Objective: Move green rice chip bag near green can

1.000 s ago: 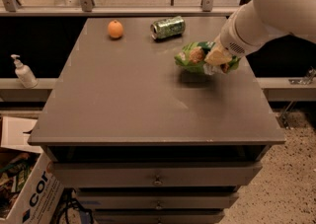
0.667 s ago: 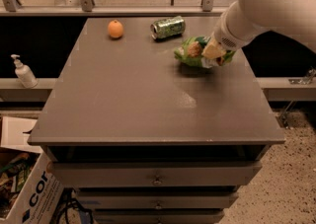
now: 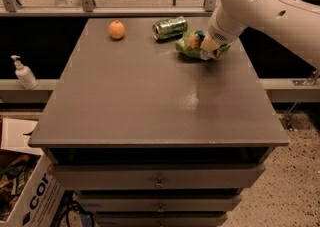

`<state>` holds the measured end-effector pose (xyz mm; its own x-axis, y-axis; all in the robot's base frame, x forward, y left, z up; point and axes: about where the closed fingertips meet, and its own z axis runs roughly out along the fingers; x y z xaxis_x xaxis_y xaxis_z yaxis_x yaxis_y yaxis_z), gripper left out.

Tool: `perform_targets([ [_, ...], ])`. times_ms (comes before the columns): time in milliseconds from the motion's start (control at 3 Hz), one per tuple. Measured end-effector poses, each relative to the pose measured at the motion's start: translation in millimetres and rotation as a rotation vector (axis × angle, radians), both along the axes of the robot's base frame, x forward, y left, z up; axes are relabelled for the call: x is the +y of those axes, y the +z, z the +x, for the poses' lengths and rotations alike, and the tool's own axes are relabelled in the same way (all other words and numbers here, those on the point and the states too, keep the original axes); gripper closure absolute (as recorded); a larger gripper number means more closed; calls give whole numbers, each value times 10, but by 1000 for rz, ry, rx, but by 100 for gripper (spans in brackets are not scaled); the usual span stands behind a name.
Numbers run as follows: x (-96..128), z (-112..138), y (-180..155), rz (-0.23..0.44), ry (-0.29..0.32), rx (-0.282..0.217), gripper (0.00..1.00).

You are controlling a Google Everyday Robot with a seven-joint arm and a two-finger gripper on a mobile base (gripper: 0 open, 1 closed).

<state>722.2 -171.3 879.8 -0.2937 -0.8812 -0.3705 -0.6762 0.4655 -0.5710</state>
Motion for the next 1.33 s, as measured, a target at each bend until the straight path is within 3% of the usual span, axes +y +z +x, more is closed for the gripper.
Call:
perform_targets([
  [667,-40,281,-116,-15,-19,-4,100],
  [1333,-61,318,-156,-19,-28,4,60],
])
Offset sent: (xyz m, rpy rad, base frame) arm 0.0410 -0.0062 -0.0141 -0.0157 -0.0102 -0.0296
